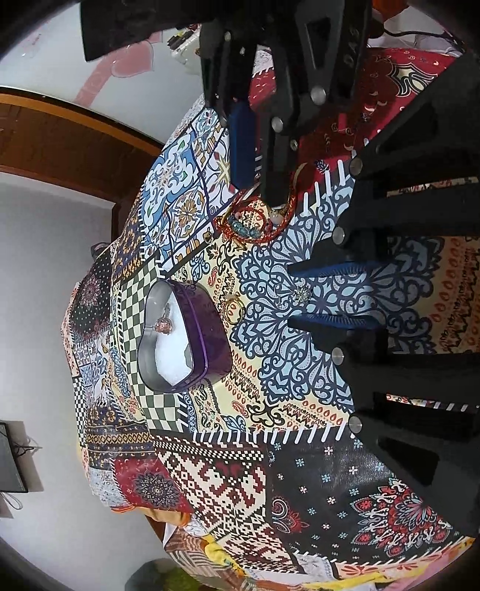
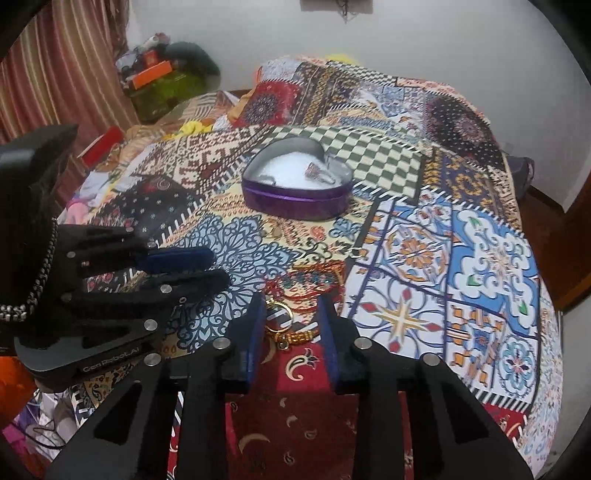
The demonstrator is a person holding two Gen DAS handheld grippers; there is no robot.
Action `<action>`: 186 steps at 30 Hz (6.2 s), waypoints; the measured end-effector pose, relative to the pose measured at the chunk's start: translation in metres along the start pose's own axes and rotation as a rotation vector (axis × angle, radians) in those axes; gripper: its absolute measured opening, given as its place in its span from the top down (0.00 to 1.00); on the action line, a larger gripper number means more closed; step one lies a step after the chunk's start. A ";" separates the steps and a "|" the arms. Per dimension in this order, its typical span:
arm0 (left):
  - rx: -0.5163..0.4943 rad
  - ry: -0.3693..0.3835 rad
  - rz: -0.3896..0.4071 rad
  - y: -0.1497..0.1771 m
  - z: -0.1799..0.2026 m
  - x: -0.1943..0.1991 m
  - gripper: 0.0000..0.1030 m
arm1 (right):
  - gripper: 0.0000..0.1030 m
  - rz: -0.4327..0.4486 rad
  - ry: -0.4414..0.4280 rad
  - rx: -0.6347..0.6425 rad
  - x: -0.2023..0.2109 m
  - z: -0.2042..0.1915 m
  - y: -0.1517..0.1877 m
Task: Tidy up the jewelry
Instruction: 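Grasp the gold ring beside the red bead bracelet with the right tool, then carry the gold ring in the right tool over the heart tin, then open the right tool to drop the gold ring into the tin, withdraw, then grasp a gold ring with the left tool while the right tool grasps a small silver ring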
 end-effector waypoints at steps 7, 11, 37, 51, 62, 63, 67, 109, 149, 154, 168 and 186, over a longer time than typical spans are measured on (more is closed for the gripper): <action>0.017 0.003 0.009 0.001 -0.005 0.000 0.92 | 0.80 -0.027 -0.004 0.021 -0.009 -0.003 -0.001; 0.011 -0.004 0.015 0.002 -0.003 0.002 0.92 | 0.81 -0.035 -0.011 0.022 -0.012 -0.005 -0.002; 0.054 -0.011 0.051 0.008 -0.013 0.030 0.92 | 0.83 -0.084 -0.033 0.020 -0.025 -0.006 -0.010; 0.066 -0.018 0.170 -0.026 -0.014 0.063 0.92 | 0.83 0.055 -0.037 -0.041 0.017 0.000 -0.032; 0.067 -0.032 0.249 -0.059 -0.020 0.076 0.92 | 0.83 0.188 -0.032 -0.062 0.045 0.010 -0.064; 0.067 -0.033 0.253 -0.062 -0.020 0.076 0.92 | 0.83 0.198 -0.029 -0.062 0.046 0.011 -0.067; 0.070 -0.032 0.268 -0.074 -0.024 0.074 0.92 | 0.83 0.216 -0.026 -0.058 0.042 0.015 -0.078; 0.122 0.057 0.087 -0.093 -0.065 -0.028 0.92 | 0.83 -0.014 -0.090 0.088 -0.064 0.011 -0.097; 0.035 -0.052 0.139 -0.067 -0.030 0.067 0.66 | 0.66 0.078 0.035 0.034 0.028 0.010 -0.073; 0.025 -0.054 0.117 -0.059 -0.023 0.066 0.65 | 0.60 0.093 0.040 -0.009 0.040 0.018 -0.063; 0.032 -0.032 -0.018 -0.032 -0.006 0.015 0.64 | 0.60 0.052 0.072 -0.099 0.038 0.051 -0.027; 0.084 0.021 -0.060 -0.038 -0.015 -0.037 0.64 | 0.60 -0.053 0.075 -0.095 -0.014 0.072 -0.019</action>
Point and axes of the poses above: each gripper's, at about its wrist camera, not at the fingertips, and x roughly against the way its jaws point, z to its right, y to its underside, the point moved 5 cm from there along -x, roughly the way its jaws point, and after that the axes turned 4 degrees about -x, right-handed, at the moved point
